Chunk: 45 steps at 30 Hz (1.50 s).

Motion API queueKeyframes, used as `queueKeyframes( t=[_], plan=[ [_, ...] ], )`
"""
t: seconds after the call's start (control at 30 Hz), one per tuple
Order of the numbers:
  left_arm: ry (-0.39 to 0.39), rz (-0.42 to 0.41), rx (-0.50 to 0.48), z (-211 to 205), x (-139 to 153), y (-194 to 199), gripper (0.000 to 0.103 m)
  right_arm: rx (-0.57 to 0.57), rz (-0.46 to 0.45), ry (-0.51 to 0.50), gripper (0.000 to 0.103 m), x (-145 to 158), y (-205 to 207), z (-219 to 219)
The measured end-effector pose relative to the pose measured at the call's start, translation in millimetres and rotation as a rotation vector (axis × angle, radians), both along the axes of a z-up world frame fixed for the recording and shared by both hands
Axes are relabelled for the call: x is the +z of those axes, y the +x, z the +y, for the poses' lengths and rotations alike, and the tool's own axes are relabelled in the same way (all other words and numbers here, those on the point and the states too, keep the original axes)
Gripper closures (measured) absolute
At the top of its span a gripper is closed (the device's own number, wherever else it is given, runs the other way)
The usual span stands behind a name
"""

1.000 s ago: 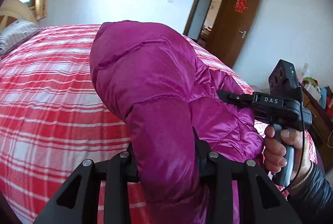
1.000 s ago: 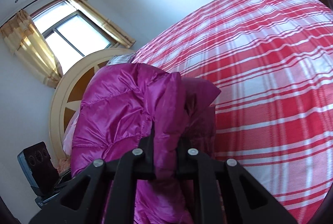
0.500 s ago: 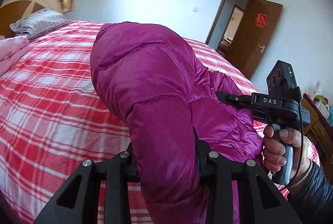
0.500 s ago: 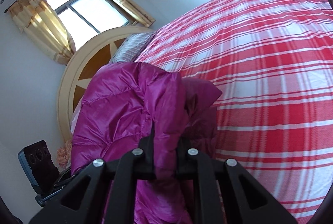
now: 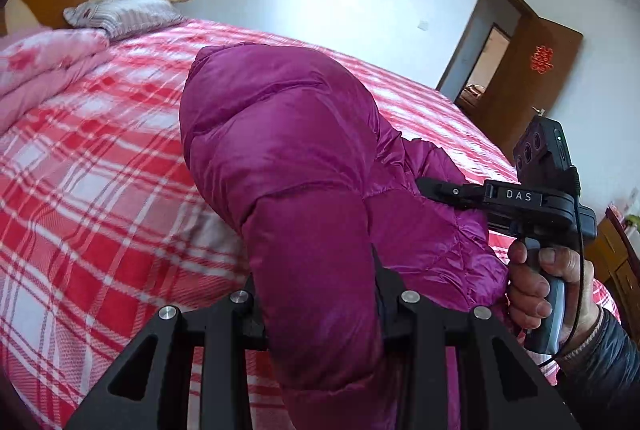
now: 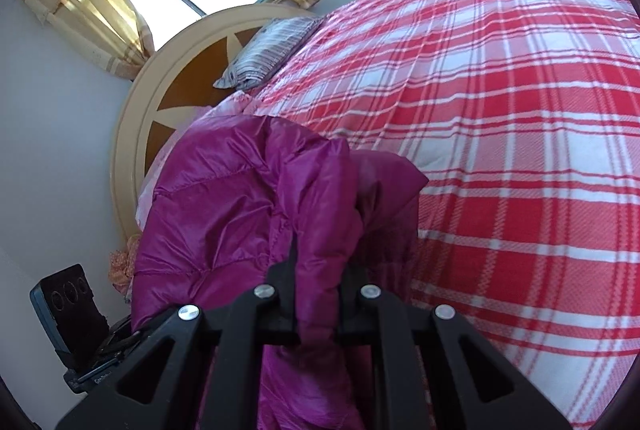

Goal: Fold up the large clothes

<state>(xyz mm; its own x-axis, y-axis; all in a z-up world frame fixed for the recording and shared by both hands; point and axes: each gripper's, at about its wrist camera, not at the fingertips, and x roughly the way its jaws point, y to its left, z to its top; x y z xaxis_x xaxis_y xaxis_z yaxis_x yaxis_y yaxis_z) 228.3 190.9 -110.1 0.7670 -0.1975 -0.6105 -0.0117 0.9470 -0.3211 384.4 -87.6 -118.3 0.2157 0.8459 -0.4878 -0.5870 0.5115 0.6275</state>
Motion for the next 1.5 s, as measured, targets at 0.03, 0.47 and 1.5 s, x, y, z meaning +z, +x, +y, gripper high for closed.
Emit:
queueKeyframes(
  t=[0.03, 0.47, 1.5],
  plan=[
    [-0.004, 0.005, 0.002, 1.2, -2.3, -1.0, 0.066, 0.005, 0.006, -0.008, 0.088, -4.7, 0.9, 4.7],
    [-0.025, 0.067, 0.043, 19.1, -43.5, 3.1, 0.039, 0.021, 0.066, -0.069, 0.087, -35.7, 9.8, 21.1],
    [0.199, -0.192, 0.133, -25.9, 88.0, -92.3, 0.027, -0.297, -0.377, -0.157, 0.01, 73.7, -120.9, -77.6]
  ],
)
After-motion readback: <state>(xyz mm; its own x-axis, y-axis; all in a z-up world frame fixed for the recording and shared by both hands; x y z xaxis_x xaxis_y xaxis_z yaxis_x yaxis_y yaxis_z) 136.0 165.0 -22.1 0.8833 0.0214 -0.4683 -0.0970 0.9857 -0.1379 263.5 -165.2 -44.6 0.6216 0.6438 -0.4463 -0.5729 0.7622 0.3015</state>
